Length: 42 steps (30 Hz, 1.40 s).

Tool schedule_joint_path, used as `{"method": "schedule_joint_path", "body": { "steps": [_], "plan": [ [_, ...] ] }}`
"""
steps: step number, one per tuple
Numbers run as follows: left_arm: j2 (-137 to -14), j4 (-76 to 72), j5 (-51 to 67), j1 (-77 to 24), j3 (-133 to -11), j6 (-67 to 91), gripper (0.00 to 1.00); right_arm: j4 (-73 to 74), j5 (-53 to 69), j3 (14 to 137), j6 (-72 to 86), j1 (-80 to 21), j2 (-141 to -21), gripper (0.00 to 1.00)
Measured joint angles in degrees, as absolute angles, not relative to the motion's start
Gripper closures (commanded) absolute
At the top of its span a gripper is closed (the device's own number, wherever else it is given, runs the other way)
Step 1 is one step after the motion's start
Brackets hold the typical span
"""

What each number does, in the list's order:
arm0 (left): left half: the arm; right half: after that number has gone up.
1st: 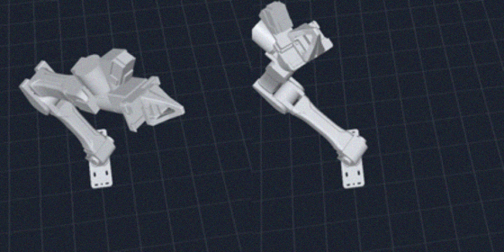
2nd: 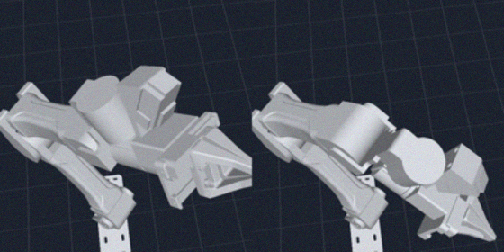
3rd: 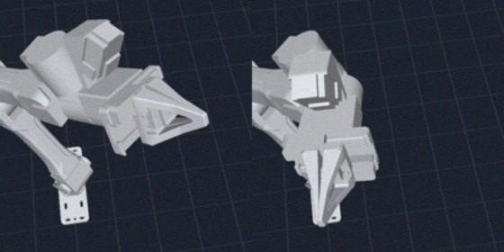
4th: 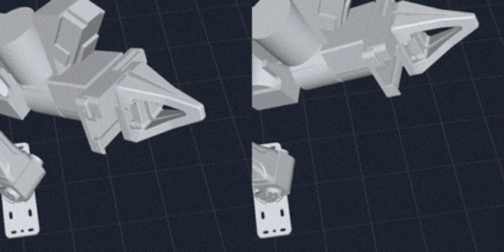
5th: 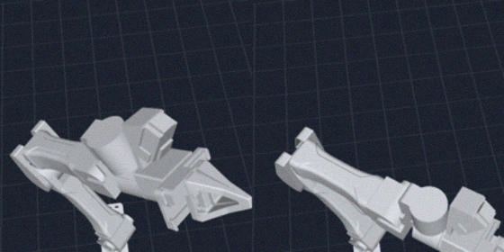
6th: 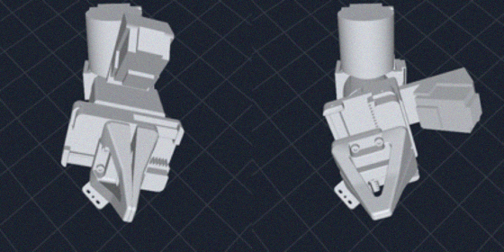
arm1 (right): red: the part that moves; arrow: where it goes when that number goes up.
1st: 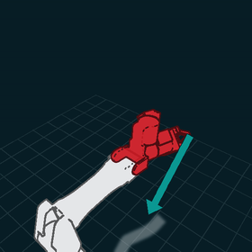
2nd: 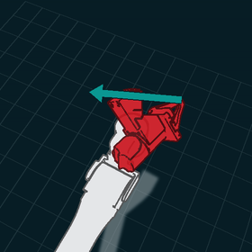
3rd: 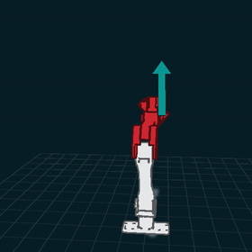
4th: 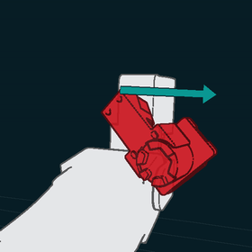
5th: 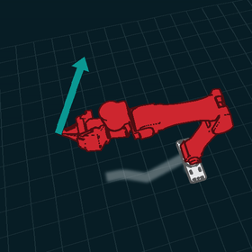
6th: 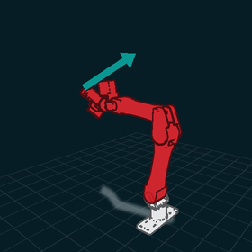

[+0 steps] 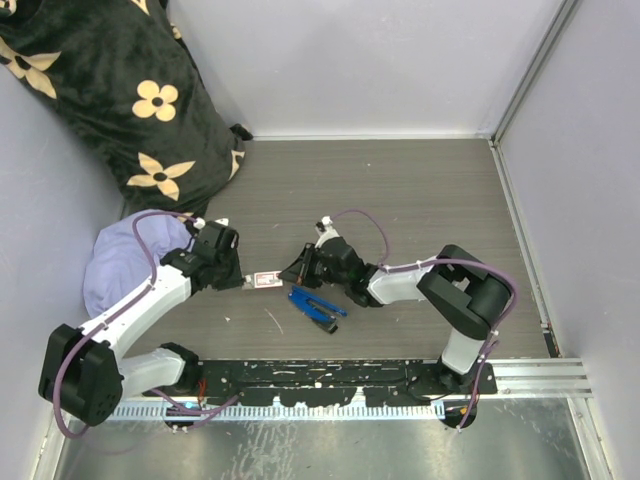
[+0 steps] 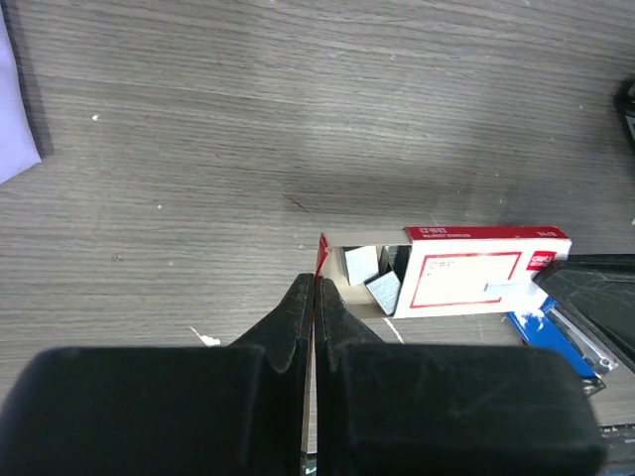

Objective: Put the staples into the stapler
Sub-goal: Open the staple box at the center of the board.

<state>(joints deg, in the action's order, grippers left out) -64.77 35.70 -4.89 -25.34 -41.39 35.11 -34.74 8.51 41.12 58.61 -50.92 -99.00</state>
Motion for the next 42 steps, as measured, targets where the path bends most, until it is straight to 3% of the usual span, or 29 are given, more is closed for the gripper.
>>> {"method": "schedule_joint_path", "body": {
  "steps": [42],
  "plan": [
    [-78.28,27.79,-4.23,-19.79,-40.66,30.57,1.0,-34.7,16.64,47.44,54.33,-45.52,-108.84,1.0]
  ]
}}
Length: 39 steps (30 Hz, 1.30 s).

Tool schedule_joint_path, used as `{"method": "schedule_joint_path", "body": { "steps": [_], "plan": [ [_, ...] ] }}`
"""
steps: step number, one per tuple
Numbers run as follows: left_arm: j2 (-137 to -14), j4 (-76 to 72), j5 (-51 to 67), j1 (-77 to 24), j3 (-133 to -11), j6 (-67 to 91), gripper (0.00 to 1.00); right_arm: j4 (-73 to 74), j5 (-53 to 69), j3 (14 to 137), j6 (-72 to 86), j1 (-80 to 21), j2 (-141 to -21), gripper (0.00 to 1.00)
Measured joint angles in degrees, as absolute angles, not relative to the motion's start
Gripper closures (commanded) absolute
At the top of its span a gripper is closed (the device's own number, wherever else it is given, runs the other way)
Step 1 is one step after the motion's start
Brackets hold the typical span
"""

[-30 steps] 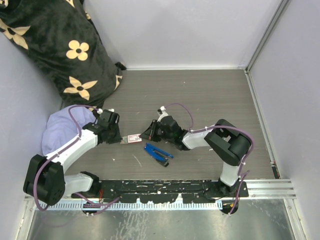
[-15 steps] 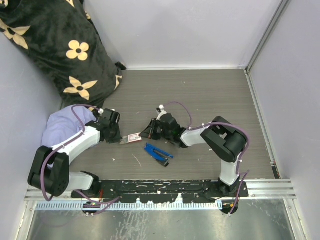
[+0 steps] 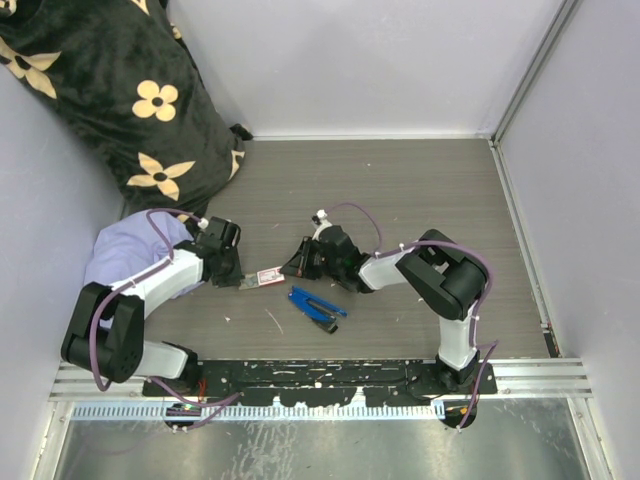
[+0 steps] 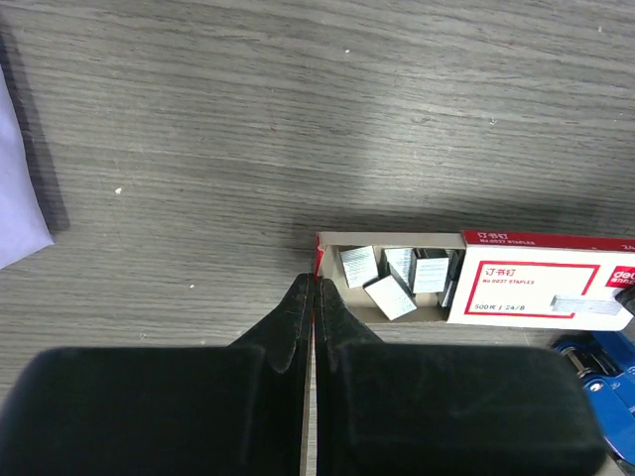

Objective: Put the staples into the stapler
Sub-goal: Open the staple box at the center of the board.

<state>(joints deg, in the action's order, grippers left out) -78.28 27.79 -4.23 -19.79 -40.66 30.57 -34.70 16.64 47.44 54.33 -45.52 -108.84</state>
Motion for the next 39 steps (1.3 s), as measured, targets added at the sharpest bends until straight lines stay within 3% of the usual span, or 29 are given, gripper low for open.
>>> {"method": "schedule_joint_path", "body": {
  "steps": [12,15,21,28,36,39],
  "plan": [
    [-80.31,27.62,-4.23,-19.75,-40.88,30.28,1.0,-34.35,17.63,48.73,53.87,-45.01,-111.07,0.99],
    [-80.71,27.62,-4.23,-19.75,-41.19,30.11,1.0,-34.22,17.85,49.08,53.87,-44.8,-111.42,0.94],
    [-81.58,27.66,-4.27,-19.75,-41.8,29.34,0.66,-34.17,17.93,49.3,53.67,-44.49,-111.81,0.74],
    [-81.23,28.08,-4.89,-19.73,-41.87,28.86,0.36,-34.17,17.67,49.28,53.43,-44.1,-111.81,0.53],
    [-76.27,30.44,-6.35,-19.7,-41.87,28.58,0.01,-34.09,16.6,48.03,51.55,-43.33,-110.08,0.38],
    [-72.66,31.57,-6.85,-19.7,-41.87,28.6,0.02,-33.52,15.97,47.22,50.33,-42.92,-107.98,0.36]
  ]
}}
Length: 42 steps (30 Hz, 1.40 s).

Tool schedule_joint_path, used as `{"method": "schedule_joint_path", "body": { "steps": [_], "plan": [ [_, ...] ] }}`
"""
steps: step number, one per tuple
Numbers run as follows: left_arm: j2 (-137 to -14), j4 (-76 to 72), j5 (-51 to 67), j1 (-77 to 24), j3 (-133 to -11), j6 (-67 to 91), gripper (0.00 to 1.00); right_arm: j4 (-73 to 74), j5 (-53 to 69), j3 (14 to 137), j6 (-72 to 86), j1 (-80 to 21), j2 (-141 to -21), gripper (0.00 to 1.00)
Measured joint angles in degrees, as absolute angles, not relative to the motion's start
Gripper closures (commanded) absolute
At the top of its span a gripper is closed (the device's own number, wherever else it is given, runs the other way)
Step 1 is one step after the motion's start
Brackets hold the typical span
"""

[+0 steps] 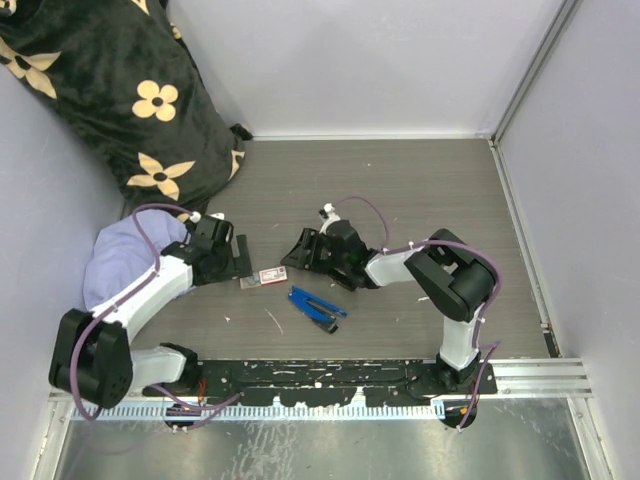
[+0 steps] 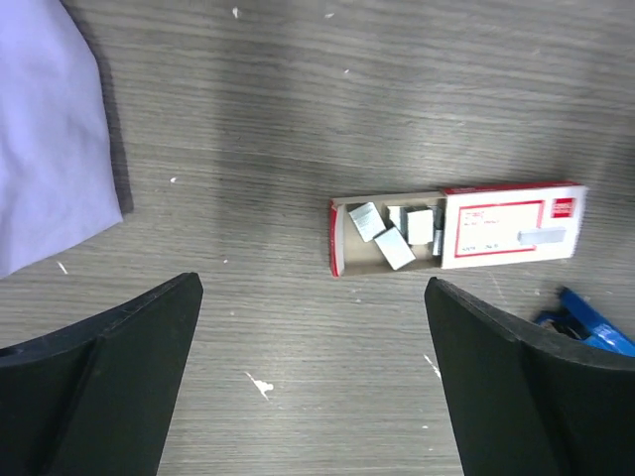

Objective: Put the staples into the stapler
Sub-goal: Open the staple box at the center of the board, then pick up the stapler from the center of the board.

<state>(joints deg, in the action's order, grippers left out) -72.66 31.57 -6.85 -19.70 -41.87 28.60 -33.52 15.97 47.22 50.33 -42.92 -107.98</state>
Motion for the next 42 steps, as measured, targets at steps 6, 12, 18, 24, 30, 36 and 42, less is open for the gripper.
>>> {"method": "schedule_joint_path", "body": {
  "steps": [6,12,18,24,30,36,42],
  "plan": [
    [-63.72,32.67,-5.96,-19.7,-42.06,27.64,0.02,-31.33,16.01,44.88,47.88,-40.53,-100.68,0.36],
    [-58.02,37.43,-0.58,-19.7,-48.25,27.07,0.02,-25.76,17.63,41.04,43.77,-32.97,-85.32,0.33],
    [-55.79,41.12,5.87,-19.49,-61.36,23.94,0.02,-10.11,16.8,41.34,31.79,-31.81,-67.85,0.35],
    [-55.4,40.8,10.59,-14.92,-64.34,20.08,0.02,5.02,18.5,41.69,24.05,-36.27,-63.13,0.38],
    [-53.23,39.35,11.09,-14.0,-57.76,17.41,0.02,13.74,13.78,42.04,18.85,-51.03,-68.4,0.42],
    [-47.9,38.96,6.66,-13.96,-53.93,17.32,0.02,18.15,5.39,43.94,14.94,-56.73,-77.73,0.44],
    [-43.99,36.75,5.8,-13.96,-53.01,17.06,0.02,18.85,1.13,46.96,12.43,-56.93,-80.68,0.48]
  ]
}}
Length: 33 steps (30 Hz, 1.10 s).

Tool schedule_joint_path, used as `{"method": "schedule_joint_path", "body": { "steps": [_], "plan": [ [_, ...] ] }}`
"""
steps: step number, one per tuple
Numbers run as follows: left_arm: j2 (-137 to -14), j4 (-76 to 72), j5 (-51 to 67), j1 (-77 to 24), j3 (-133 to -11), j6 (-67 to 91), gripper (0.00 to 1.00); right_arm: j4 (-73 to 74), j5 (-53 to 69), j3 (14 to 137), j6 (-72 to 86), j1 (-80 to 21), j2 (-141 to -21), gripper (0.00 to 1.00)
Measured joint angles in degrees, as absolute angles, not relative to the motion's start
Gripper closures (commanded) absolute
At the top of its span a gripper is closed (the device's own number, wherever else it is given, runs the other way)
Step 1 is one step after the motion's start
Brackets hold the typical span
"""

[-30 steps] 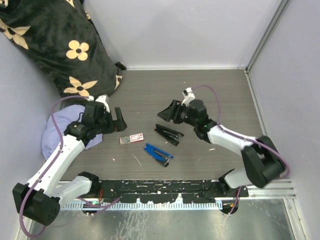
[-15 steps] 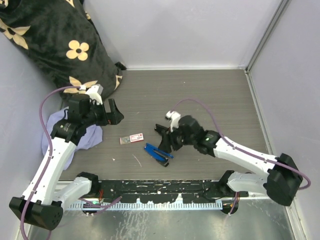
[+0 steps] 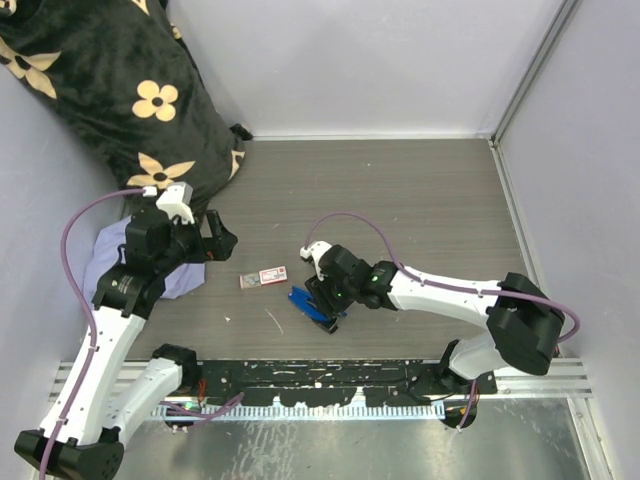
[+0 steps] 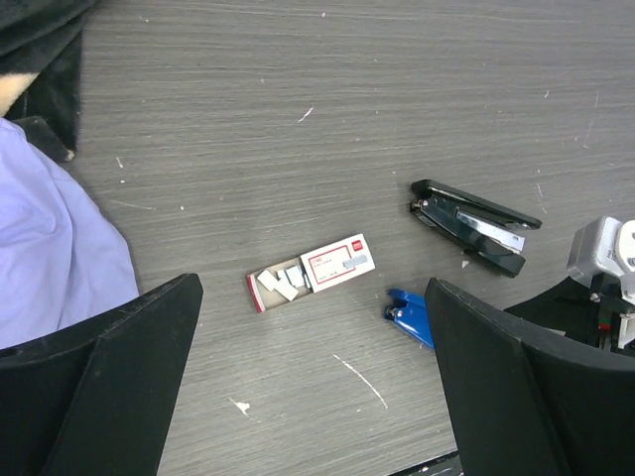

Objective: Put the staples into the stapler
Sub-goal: Pick up the stapler from the center of the board.

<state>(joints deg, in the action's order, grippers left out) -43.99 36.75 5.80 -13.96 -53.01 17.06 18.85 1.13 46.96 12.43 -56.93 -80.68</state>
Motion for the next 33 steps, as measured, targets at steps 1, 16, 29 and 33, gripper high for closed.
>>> {"method": "schedule_joint_path", "body": {
  "steps": [1,16,29,33],
  "plan": [
    [-43.99,36.6,5.8,-13.96,-53.01,17.04,0.02,18.85,0.62,47.42,12.05,-56.93,-81.1,0.48],
    [-46.63,36.58,6.28,-13.96,-53.01,17.04,0.02,18.39,-4.08,48.69,8.45,-56.93,-88.2,0.67],
    [-46.63,36.56,6.9,-13.96,-53.01,17.04,0.02,17.21,-2.31,49.71,7.62,-56.84,-90.0,0.97],
    [-46.61,36.45,6.87,-13.96,-53.01,17.12,0.02,16.88,1.19,49.71,7.9,-55.02,-90.04,0.99]
  ]
}}
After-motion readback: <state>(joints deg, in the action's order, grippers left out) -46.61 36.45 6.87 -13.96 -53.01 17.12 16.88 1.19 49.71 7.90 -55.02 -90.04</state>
